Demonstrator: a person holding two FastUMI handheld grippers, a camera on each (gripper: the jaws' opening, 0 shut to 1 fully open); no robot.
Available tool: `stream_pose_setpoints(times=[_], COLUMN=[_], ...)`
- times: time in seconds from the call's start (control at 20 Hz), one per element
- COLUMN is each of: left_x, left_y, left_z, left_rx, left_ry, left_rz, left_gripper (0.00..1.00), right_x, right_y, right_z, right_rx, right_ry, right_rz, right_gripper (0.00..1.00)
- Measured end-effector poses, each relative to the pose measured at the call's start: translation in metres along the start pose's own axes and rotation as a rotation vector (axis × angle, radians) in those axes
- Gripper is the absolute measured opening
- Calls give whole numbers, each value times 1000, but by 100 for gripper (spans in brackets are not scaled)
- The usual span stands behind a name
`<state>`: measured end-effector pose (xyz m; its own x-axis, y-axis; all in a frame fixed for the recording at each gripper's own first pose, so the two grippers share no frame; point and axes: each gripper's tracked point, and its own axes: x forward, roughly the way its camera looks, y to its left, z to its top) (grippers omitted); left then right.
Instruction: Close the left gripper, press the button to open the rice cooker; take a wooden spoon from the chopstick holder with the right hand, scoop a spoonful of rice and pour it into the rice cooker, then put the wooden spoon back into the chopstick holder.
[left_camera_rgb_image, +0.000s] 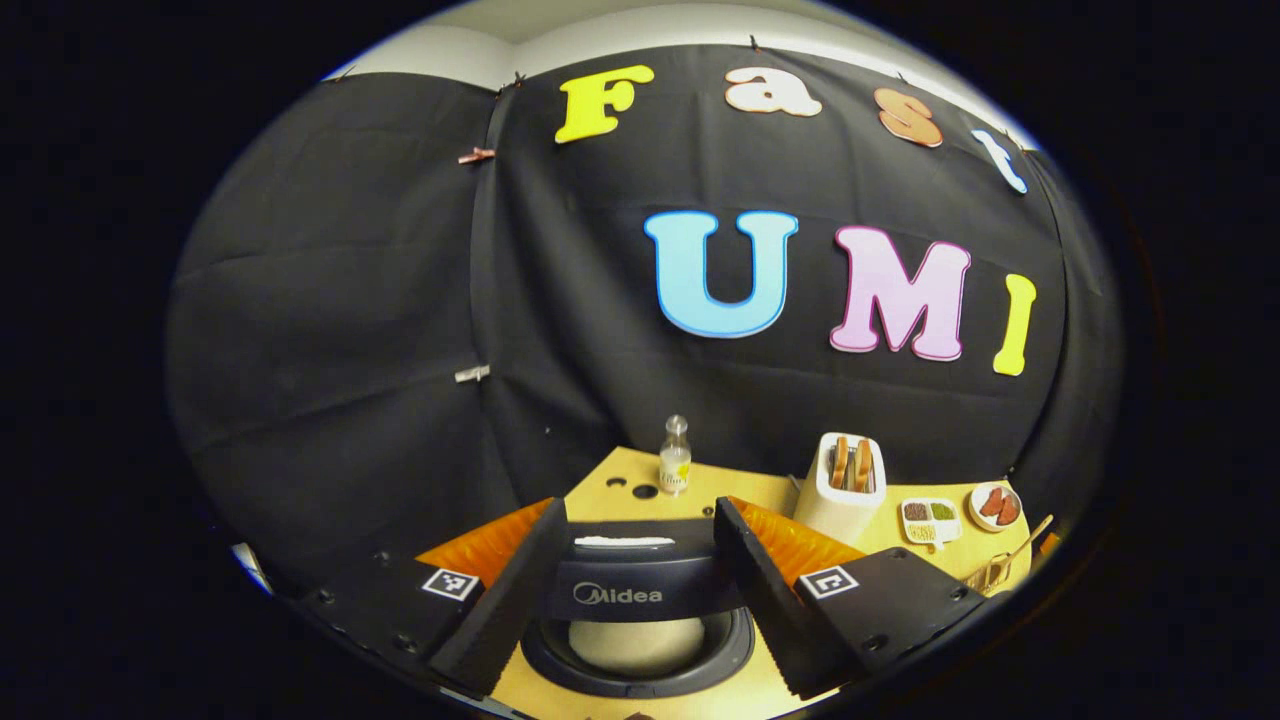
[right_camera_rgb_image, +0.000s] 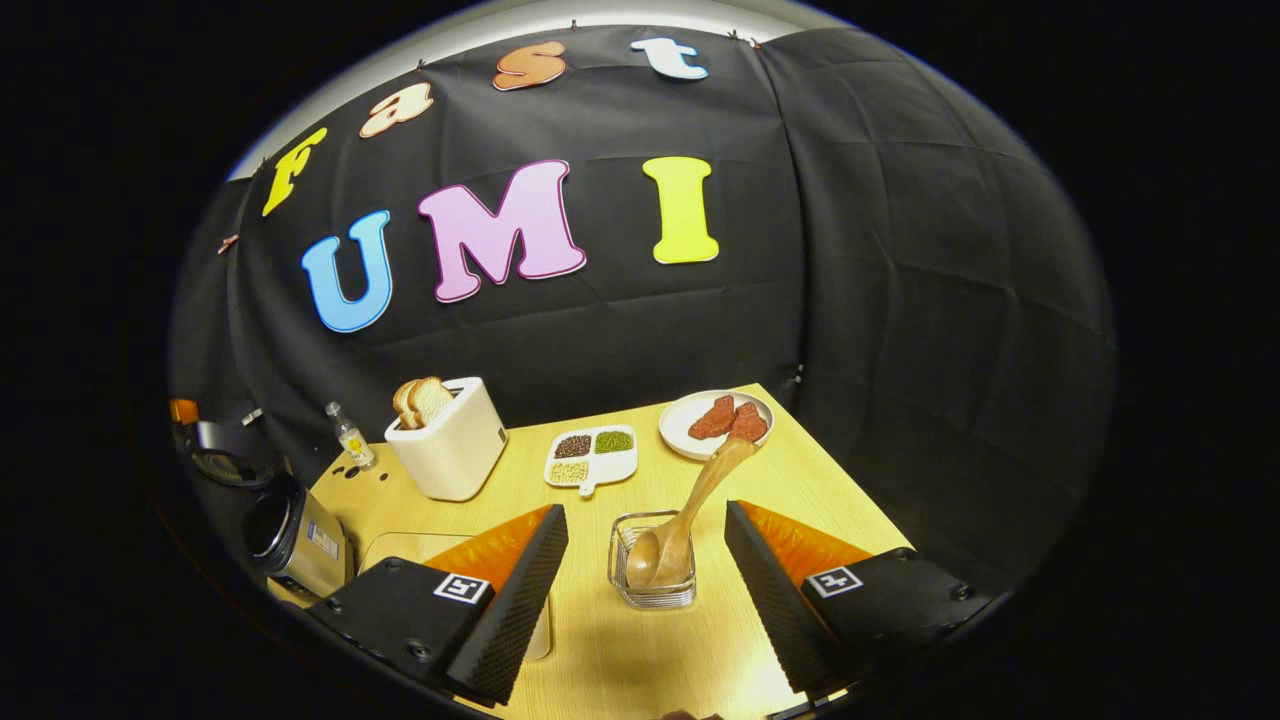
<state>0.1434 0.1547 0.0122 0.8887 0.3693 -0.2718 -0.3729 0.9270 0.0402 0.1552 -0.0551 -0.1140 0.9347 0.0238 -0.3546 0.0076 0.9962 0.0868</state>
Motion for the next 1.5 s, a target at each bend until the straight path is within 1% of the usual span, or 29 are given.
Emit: stream_pose_setpoints(times=[0.15, 0.35, 0.65, 0.7, 0.75, 0.85, 0.95, 1.0, 1.05, 1.2, 1.35, 1.4, 1.45, 1.5], left_x=[-11, -13, -7, -6, -7, -9, -8, -5, -6, -2, -5, -9, -17, -27], left_y=[-2, -1, -3, -2, -3, -2, -3, -4, -5, -7, -9, -4, 2, 2], left_z=[-44, -104, -156, -151, -153, -155, -155, -162, -160, -163, -158, -151, -143, -133], left_rx=[-4, 5, 14, 17, 22, 19, 15, 18, 22, 33, 92, 104, 114, 115], left_ry=[71, 137, 165, 129, 135, 102, 46, 56, 25, 24, 29, 12, -13, -39], left_rz=[2, -2, -7, -6, -9, -18, -22, -29, -38, -88, -163, -163, -153, -159], left_gripper=[100, 99, 99, 99, 99, 100, 100, 99, 99, 99, 98, 98, 96, 95], right_x=[-4, -10, -16, -17, -19, -23, -30, -35, -41, -58, -78, -84, -90, -96], right_y=[2, 6, 14, 16, 20, 27, 35, 38, 41, 51, 59, 61, 63, 64], right_z=[-10, -18, -25, -26, -26, -26, -27, -29, -31, -40, -43, -40, -33, -25], right_rx=[-4, -24, -51, -55, -58, -70, -85, -93, -98, -99, -96, -94, -91, -86], right_ry=[23, 42, 62, 65, 65, 66, 63, 62, 59, 62, 48, 33, 9, -17], right_rz=[15, 35, 59, 62, 66, 71, 71, 70, 64, 48, 43, 44, 49, 52], right_gripper=[99, 99, 99, 99, 99, 99, 99, 99, 99, 99, 99, 99, 99, 99])
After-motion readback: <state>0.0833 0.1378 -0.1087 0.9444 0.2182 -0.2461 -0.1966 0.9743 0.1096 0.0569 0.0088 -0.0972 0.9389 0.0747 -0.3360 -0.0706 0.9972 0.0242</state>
